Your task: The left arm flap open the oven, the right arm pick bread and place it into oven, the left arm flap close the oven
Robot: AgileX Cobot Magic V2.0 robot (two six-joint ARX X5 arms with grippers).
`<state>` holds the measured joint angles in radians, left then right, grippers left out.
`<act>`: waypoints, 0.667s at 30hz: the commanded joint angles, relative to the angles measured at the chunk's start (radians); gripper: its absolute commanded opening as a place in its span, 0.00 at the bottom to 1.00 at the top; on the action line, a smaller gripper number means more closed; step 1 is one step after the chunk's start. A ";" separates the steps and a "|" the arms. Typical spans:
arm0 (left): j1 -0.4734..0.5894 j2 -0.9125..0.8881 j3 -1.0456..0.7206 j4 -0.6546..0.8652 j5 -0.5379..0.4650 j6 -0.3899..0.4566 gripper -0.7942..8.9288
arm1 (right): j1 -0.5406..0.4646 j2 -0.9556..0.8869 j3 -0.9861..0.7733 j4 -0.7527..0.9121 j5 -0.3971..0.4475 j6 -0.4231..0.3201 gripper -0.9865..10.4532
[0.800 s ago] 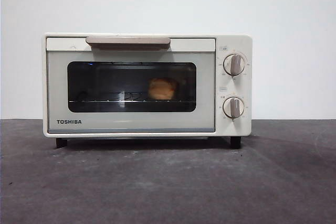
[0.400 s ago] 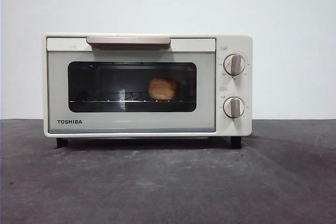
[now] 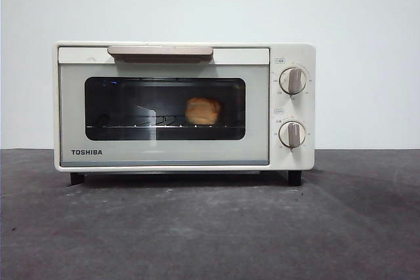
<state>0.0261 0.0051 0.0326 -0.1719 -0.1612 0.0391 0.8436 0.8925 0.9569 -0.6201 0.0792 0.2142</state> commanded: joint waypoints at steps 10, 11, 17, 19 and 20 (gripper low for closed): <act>0.002 -0.002 -0.021 0.010 -0.003 0.002 0.11 | 0.009 0.005 0.004 0.007 0.008 -0.014 0.09; 0.002 -0.002 -0.021 0.010 -0.003 0.002 0.11 | 0.002 -0.003 0.004 0.007 0.020 -0.016 0.09; 0.002 -0.002 -0.021 0.010 -0.003 0.002 0.11 | -0.124 -0.082 -0.029 0.109 0.026 -0.035 0.09; 0.002 -0.002 -0.021 0.010 -0.003 0.002 0.11 | -0.199 -0.139 -0.077 0.179 -0.029 -0.048 0.09; 0.002 -0.002 -0.021 0.010 -0.003 0.002 0.11 | -0.237 -0.167 -0.103 0.209 -0.056 -0.057 0.09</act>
<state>0.0261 0.0051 0.0326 -0.1719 -0.1612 0.0391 0.6243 0.7361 0.8619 -0.4278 0.0395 0.1802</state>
